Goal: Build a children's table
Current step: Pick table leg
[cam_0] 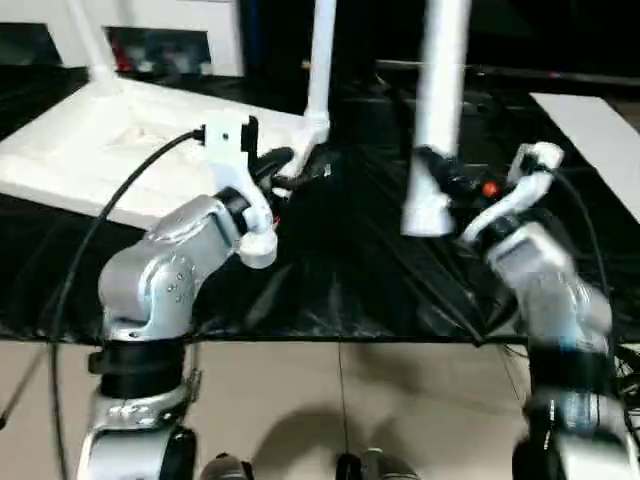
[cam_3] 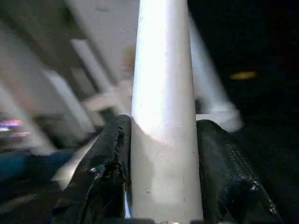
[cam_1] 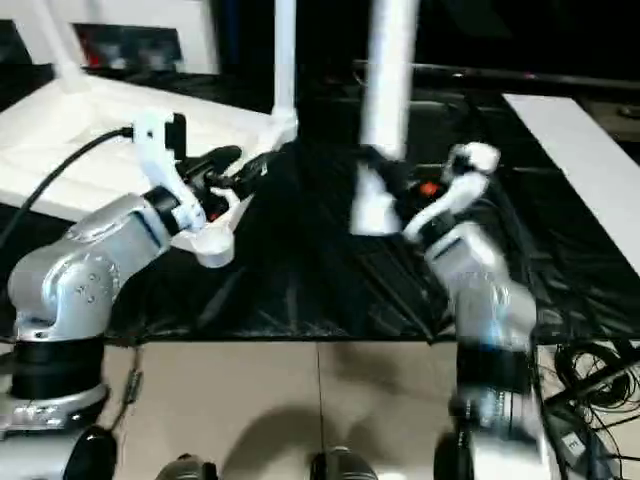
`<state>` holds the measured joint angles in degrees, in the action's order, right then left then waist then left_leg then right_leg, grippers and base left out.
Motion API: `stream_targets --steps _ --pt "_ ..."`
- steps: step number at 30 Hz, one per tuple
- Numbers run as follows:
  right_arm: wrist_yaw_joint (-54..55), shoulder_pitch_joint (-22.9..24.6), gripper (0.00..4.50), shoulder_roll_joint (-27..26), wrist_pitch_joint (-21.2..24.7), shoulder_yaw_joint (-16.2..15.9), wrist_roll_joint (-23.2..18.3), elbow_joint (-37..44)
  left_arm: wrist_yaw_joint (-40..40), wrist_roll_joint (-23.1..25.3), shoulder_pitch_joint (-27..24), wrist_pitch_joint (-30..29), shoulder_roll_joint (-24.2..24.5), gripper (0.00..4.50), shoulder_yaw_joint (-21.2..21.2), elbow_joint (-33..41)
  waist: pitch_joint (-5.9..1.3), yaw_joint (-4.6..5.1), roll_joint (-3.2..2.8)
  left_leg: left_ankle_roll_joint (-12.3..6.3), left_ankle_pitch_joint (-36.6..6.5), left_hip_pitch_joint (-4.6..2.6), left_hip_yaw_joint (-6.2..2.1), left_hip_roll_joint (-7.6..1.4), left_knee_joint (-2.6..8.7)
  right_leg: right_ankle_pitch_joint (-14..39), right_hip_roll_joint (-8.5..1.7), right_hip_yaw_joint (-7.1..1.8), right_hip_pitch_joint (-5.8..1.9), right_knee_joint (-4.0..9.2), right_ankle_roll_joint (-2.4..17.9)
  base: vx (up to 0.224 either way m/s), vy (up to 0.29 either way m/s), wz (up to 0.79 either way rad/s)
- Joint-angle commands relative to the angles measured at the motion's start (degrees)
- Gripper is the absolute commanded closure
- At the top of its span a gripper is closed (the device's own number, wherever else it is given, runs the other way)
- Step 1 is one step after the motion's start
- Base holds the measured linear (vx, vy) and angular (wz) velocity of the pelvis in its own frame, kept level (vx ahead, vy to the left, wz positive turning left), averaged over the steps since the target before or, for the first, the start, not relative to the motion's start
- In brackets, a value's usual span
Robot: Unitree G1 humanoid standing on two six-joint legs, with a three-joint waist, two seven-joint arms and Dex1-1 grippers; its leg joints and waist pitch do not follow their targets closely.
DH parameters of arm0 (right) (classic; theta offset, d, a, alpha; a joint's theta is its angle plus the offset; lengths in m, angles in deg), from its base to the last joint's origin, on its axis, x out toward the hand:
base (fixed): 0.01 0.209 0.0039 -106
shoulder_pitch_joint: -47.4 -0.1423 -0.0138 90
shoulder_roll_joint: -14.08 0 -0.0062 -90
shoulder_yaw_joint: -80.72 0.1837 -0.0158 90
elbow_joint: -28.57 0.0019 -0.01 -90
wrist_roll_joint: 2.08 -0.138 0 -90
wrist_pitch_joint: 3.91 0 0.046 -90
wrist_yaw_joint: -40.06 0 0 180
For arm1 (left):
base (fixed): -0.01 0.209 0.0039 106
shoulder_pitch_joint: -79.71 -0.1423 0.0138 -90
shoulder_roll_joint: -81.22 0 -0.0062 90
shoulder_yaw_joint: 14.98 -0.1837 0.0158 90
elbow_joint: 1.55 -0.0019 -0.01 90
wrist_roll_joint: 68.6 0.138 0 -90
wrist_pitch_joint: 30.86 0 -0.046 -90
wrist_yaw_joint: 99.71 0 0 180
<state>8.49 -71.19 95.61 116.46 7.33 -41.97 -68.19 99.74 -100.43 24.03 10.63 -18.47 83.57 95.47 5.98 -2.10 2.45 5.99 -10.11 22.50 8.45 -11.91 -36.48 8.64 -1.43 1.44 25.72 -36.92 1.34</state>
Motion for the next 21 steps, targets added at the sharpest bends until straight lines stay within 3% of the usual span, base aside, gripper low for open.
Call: stream_targets --steps 1,3,7,10,12,18,19,21 --pt "-1.49 1.11 2.69 -0.16 2.65 -0.70 -2.93 4.30 -0.08 -2.13 1.17 -1.26 -0.73 0.00 1.01 -0.95 -6.03 -0.44 -0.43 -1.61 -9.49 -0.32 0.83 0.67 3.54 22.71 -3.06 -1.14 -4.03 6.05 4.39 0.000 0.000 0.00" --pt "-1.94 2.58 2.69 -0.62 4.27 -1.40 -3.79 6.72 0.31 -3.50 1.80 -1.61 -1.71 0.00 1.47 -1.57 -5.98 -0.63 -1.08 -1.38 -10.46 -0.55 0.73 0.61 3.58 23.80 -3.23 -1.04 -3.88 6.27 4.41 0.000 0.000 0.00" --pt "-3.25 5.04 2.69 -0.51 8.00 -5.14 -5.26 11.21 1.34 -7.59 4.14 -3.08 -4.73 0.00 3.09 -3.79 -5.88 -1.16 -1.18 -1.46 -11.38 -0.78 0.62 0.39 3.90 24.87 -3.58 -0.61 -4.01 6.97 4.65 0.000 0.000 0.00" --pt "-3.37 5.47 2.69 -0.10 9.30 -6.81 -5.72 12.49 2.39 -9.31 5.13 -4.01 -5.40 0.00 3.00 -4.61 -5.75 -1.40 -0.98 -1.28 -12.09 -0.89 0.60 0.51 4.00 27.91 -3.83 -0.30 -4.05 7.41 3.13 0.000 0.000 0.00" --pt "-3.78 5.40 2.69 0.18 9.69 -7.65 -5.68 12.67 2.84 -10.15 5.48 -4.65 -5.61 0.00 2.96 -4.93 -6.00 -1.54 -0.91 -1.24 -10.87 -0.50 0.51 0.48 4.08 27.73 -4.11 -0.24 -4.40 7.34 2.43 0.000 0.000 0.00" --pt "-4.51 5.45 2.69 0.94 11.57 -10.26 -5.11 14.14 2.31 -9.84 5.99 -5.61 -5.76 0.00 1.71 -6.71 -6.22 -1.62 -0.74 -1.31 -9.77 -0.32 0.54 0.48 4.07 27.25 -4.21 -0.15 -4.49 7.35 1.44 0.000 0.000 0.00" --pt "-4.70 5.26 2.69 0.93 11.70 -10.51 -5.06 14.03 2.16 -10.00 6.26 -5.48 -5.89 0.00 2.06 -6.99 -6.20 -1.59 -0.44 -1.36 -9.78 -0.36 0.56 0.38 4.11 27.13 -4.21 -0.06 -4.38 7.37 1.44 0.000 0.000 0.00" --pt "-4.84 5.03 2.69 1.00 11.98 -10.86 -5.18 13.93 1.86 -10.64 6.75 -5.19 -6.01 0.00 2.95 -7.45 -6.22 -1.69 -0.56 -1.44 -9.84 -0.40 0.63 0.39 4.12 27.29 -4.39 0.07 -4.38 7.38 1.42 0.000 0.000 0.00"
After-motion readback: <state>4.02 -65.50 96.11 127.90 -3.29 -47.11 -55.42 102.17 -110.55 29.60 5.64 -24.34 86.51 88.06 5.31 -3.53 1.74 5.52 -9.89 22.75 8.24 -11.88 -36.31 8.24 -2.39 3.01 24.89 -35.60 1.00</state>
